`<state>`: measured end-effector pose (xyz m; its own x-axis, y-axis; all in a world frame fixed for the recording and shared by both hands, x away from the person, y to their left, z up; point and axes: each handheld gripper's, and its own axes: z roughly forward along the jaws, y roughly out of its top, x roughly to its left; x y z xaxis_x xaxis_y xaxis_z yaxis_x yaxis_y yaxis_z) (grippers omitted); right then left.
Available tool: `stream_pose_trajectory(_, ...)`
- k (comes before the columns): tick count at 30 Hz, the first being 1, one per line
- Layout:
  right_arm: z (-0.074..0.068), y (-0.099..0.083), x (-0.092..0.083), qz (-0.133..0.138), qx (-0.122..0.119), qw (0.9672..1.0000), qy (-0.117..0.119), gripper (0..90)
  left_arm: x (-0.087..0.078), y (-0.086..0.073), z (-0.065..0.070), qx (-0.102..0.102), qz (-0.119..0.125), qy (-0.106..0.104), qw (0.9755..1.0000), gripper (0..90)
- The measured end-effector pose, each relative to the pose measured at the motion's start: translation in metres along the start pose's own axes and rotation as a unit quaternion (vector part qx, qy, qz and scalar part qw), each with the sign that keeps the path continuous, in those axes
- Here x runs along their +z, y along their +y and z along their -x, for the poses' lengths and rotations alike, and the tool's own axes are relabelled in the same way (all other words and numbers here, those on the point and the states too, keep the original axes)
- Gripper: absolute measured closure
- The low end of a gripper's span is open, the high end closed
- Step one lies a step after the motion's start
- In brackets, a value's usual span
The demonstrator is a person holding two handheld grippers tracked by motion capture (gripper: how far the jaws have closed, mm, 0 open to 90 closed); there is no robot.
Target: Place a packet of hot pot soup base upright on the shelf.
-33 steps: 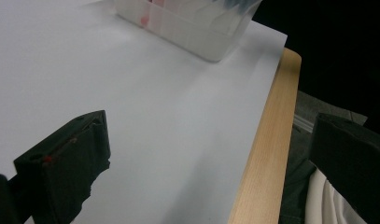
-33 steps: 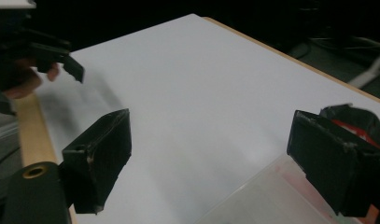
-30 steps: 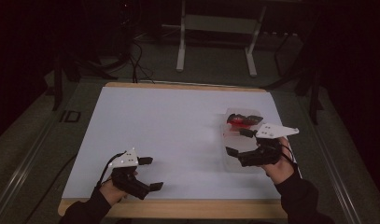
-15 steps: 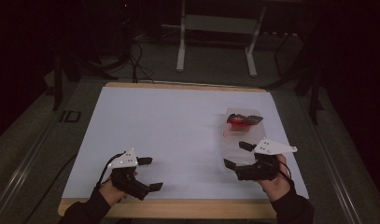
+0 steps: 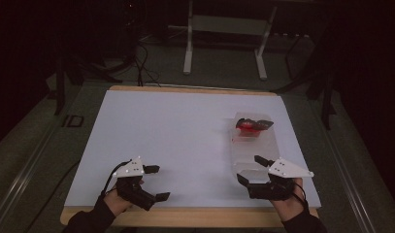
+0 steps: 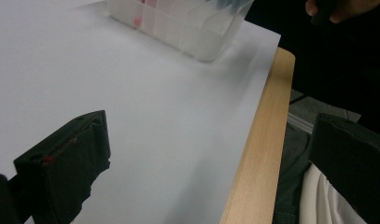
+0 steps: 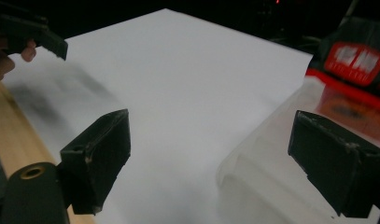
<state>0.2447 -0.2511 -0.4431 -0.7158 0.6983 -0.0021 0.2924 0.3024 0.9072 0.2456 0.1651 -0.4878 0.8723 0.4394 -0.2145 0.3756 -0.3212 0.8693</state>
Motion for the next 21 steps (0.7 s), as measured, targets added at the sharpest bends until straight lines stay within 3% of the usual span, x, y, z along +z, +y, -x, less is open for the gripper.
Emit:
stream_pose_trajectory(5,-0.004,-0.012,-0.003,-0.011,-0.004,0.9999,-0.002,13.0,0.002,-0.001,0.001,0.004,0.000,-0.002,1.0000,0.0)
stream_pose_trajectory(9,-0.002,-0.018,-0.004,-0.014,0.009,0.9999,0.000,13.0,0.002,-0.003,0.001,0.009,0.002,0.004,0.9999,0.0)
stream_pose_trajectory(12,0.000,-0.019,-0.005,-0.009,0.013,0.9999,-0.002,13.0,0.001,-0.004,0.001,0.009,0.005,0.009,0.9999,0.0)
stream_pose_trajectory(15,0.001,-0.019,-0.005,-0.007,-0.003,0.9999,-0.014,13.0,0.000,-0.004,-0.001,0.003,0.014,0.009,0.9999,0.0)
stream_pose_trajectory(21,0.003,-0.019,-0.005,-0.008,0.007,0.9999,-0.011,13.0,0.000,-0.005,-0.003,0.001,0.014,0.011,0.9998,0.0)
